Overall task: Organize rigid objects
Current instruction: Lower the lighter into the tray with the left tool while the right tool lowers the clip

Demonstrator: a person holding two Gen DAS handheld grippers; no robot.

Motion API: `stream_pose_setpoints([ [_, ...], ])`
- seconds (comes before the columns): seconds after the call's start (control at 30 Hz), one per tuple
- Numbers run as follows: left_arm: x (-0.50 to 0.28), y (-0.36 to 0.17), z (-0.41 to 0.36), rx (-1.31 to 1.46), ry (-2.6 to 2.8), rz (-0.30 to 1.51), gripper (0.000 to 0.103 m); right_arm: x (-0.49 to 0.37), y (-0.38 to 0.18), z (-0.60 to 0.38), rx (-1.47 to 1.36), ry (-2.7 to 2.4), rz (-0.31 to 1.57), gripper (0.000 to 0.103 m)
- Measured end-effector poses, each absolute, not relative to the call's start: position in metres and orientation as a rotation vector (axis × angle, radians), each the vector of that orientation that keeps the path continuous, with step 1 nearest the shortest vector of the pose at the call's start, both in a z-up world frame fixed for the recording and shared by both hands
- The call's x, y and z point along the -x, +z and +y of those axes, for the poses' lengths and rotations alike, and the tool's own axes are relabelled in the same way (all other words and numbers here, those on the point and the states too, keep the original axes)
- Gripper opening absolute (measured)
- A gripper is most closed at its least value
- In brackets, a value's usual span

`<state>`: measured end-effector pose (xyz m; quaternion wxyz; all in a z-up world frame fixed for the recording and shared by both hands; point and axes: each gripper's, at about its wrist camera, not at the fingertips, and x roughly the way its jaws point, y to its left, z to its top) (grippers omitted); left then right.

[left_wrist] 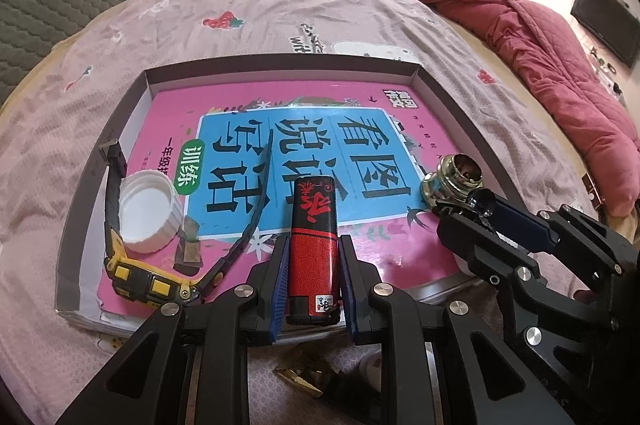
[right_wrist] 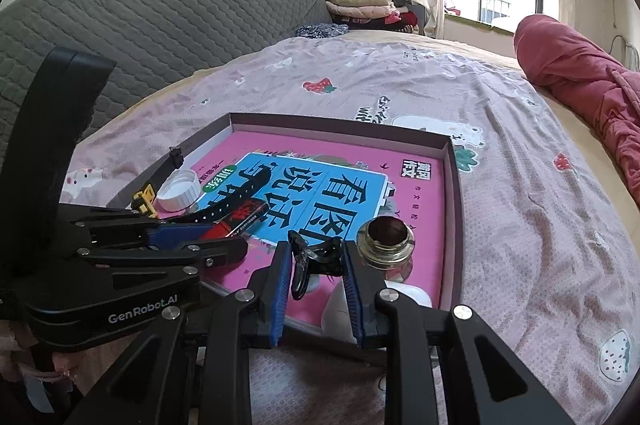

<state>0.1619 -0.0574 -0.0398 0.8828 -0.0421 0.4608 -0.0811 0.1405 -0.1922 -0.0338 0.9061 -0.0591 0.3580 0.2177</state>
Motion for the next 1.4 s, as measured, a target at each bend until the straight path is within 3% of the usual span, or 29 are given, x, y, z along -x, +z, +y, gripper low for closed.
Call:
stream_pose_setpoints([
  [1.4, -0.163, -0.042, -0.045, 0.088, -0.133, 0.962, 0.023, -0.151, -0.049, -0.177, 0.168, 0.471, 0.801, 0.026],
])
